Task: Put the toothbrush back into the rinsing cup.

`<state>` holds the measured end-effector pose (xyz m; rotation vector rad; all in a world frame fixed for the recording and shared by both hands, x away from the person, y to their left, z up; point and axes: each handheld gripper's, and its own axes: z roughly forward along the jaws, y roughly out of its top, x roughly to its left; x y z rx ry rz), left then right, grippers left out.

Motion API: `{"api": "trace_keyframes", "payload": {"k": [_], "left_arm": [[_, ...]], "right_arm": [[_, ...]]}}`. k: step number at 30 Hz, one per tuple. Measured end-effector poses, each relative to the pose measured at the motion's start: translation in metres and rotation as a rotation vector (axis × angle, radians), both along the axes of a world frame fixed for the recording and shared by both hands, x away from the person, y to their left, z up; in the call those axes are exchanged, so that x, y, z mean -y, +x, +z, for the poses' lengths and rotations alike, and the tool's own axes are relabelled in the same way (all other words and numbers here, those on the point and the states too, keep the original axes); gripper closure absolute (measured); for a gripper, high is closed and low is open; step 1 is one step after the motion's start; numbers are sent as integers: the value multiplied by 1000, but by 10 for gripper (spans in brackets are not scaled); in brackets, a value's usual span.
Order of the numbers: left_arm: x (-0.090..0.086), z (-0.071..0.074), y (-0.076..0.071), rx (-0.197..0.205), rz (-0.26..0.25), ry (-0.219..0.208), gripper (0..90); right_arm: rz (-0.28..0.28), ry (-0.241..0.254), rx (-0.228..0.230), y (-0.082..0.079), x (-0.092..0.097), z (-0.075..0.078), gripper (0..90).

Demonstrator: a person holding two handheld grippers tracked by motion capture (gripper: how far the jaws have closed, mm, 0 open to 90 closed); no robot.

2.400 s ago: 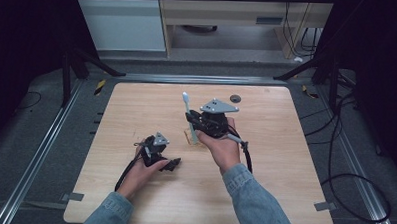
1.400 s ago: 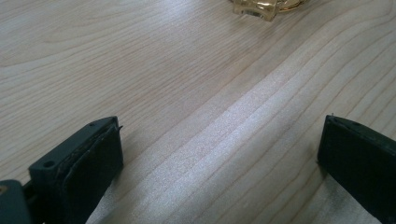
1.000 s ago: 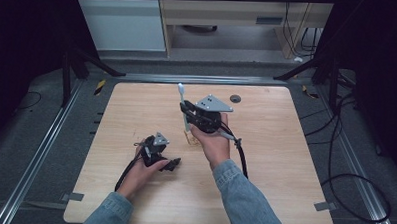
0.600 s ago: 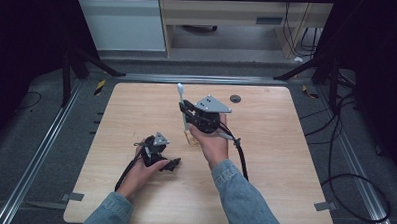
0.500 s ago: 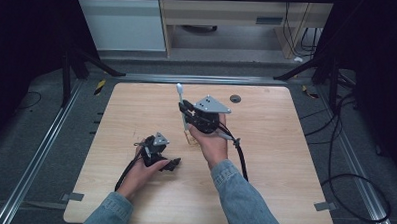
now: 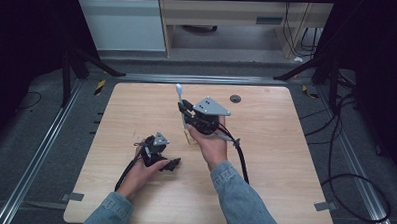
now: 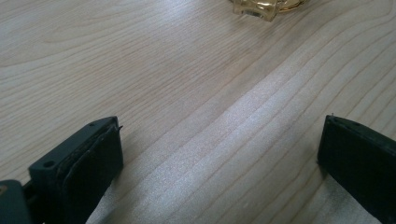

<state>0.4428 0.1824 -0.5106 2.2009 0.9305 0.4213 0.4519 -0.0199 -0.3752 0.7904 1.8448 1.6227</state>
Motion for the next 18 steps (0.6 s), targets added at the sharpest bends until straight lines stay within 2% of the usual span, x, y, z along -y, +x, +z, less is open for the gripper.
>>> {"api": "trace_keyframes", "payload": {"k": [18], "left_arm": [[0, 0, 0, -2, 0, -2, 0]], "right_arm": [[-6, -4, -3, 1, 3, -8, 793]]}}
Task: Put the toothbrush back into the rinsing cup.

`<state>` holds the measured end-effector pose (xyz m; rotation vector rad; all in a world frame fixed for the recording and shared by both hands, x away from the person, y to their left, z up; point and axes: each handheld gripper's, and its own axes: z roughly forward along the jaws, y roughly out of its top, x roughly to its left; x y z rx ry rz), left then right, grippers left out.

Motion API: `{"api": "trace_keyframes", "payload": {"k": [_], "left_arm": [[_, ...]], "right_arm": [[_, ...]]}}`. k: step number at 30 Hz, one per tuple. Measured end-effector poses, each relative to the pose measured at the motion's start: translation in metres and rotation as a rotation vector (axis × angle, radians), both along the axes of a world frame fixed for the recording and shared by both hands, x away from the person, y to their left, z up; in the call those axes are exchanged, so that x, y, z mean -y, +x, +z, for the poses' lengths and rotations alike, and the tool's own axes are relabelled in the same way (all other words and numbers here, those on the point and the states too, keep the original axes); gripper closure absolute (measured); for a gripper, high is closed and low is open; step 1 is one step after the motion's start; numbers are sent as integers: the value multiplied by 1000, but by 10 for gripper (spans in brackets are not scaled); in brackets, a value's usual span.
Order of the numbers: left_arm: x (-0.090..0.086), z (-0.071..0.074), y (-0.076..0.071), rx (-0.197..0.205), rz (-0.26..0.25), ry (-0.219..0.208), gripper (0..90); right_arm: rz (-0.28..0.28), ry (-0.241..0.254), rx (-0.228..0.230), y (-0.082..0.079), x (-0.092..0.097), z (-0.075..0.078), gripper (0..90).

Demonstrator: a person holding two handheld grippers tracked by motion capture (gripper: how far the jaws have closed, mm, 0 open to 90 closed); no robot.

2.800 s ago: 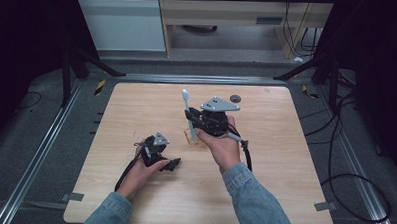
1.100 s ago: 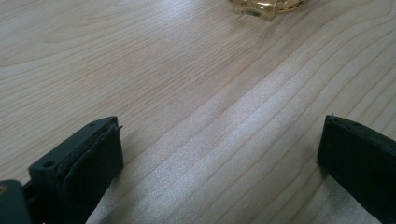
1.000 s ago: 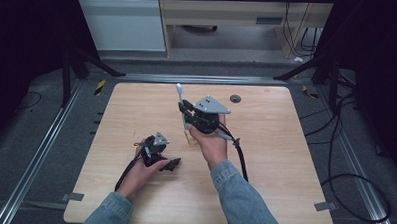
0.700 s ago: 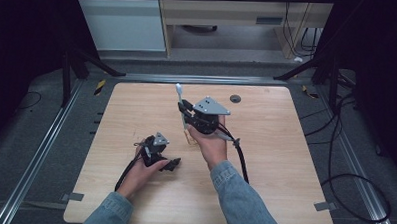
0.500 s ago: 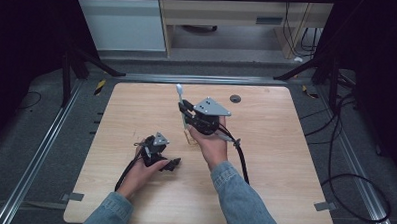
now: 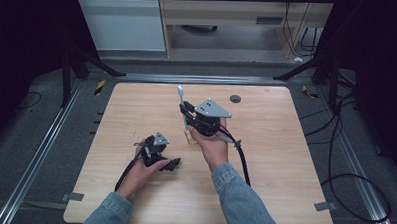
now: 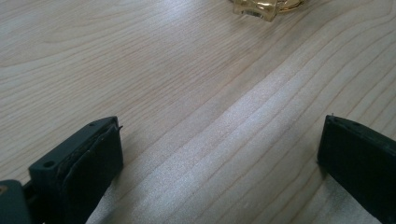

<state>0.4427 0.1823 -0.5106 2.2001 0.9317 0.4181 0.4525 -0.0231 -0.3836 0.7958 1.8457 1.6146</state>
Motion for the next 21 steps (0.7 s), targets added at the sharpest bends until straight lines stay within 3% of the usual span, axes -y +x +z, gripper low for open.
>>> {"api": "trace_keyframes", "payload": {"k": [21], "left_arm": [[0, 0, 0, 0, 0, 0, 0]], "right_arm": [[-3, -14, -6, 2, 2, -11, 793]]}}
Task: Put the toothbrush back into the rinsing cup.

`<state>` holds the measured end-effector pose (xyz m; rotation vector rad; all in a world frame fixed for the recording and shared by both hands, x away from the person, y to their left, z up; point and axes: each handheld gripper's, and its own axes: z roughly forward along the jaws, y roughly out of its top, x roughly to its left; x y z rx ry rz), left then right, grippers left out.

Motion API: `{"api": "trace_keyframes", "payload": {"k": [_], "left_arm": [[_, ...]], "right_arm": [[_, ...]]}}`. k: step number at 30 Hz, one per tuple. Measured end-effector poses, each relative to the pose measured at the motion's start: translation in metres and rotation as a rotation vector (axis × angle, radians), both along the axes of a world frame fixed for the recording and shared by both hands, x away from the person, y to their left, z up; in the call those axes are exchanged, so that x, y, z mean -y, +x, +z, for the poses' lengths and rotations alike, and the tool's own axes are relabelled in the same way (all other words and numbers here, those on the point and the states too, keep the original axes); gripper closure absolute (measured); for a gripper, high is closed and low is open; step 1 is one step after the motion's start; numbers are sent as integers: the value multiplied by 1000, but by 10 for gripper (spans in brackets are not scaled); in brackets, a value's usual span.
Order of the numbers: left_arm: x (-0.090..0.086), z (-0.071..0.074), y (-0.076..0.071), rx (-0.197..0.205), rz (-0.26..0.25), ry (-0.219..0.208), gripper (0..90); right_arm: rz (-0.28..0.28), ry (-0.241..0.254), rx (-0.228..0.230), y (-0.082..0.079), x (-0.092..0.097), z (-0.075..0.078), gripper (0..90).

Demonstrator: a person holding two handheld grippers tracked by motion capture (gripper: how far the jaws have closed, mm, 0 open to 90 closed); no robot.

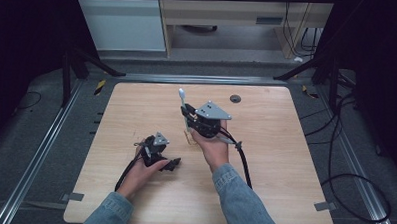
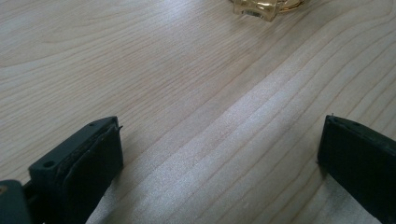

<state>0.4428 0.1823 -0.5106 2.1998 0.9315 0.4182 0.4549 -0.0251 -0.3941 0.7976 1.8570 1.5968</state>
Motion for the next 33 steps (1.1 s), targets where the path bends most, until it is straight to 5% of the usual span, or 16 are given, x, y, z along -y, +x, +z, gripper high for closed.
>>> {"api": "trace_keyframes", "payload": {"k": [33], "left_arm": [[0, 0, 0, 0, 2, -1, 0]], "right_arm": [[8, -12, -47, 2, 4, -34, 793]]}}
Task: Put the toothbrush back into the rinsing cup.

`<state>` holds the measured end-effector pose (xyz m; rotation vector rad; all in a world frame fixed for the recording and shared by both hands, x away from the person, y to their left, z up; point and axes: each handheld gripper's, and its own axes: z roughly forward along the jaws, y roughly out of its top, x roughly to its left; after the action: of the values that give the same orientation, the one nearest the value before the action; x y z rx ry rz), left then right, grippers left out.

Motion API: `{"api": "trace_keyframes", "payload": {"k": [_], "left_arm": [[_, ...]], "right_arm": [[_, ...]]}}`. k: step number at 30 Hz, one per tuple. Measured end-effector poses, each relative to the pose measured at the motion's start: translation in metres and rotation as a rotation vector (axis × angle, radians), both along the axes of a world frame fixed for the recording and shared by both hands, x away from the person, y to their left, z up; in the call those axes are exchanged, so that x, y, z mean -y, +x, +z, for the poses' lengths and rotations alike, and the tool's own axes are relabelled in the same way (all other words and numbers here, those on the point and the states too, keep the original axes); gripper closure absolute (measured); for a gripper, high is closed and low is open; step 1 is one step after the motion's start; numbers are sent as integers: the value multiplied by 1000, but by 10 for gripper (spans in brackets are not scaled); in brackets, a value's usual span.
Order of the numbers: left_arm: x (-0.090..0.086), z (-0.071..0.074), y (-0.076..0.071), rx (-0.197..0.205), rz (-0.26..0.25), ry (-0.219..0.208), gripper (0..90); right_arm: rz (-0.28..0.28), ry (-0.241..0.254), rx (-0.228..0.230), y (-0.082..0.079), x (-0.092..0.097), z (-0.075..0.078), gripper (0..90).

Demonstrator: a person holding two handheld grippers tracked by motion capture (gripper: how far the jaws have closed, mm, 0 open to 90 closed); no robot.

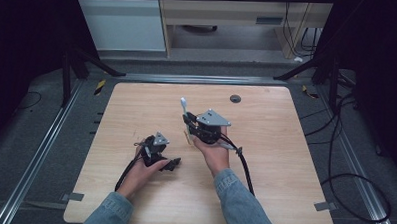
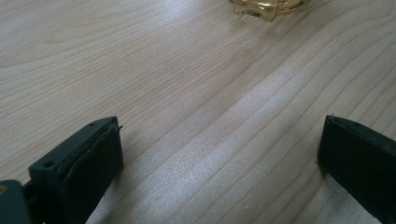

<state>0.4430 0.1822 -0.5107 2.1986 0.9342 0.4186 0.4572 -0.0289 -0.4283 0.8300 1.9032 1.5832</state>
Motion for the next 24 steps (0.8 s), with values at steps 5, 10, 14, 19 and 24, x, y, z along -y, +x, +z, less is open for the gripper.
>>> {"api": "trace_keyframes", "payload": {"k": [5, 10, 14, 19, 24], "left_arm": [[0, 0, 0, -1, -2, 2, 0], [0, 0, 0, -2, -1, 3, 0], [0, 0, 0, -2, -1, 3, 0], [0, 0, 0, -3, -1, 2, 0], [0, 0, 0, -3, -1, 2, 0]], "right_arm": [[1, 2, 3, 0, 0, -2, 794], [4, 6, 2, 0, 0, -6, 793], [13, -2, 3, 0, 0, -9, 793], [20, -5, 8, 0, 0, -11, 794], [19, -3, 9, 1, 0, -14, 794]]}}
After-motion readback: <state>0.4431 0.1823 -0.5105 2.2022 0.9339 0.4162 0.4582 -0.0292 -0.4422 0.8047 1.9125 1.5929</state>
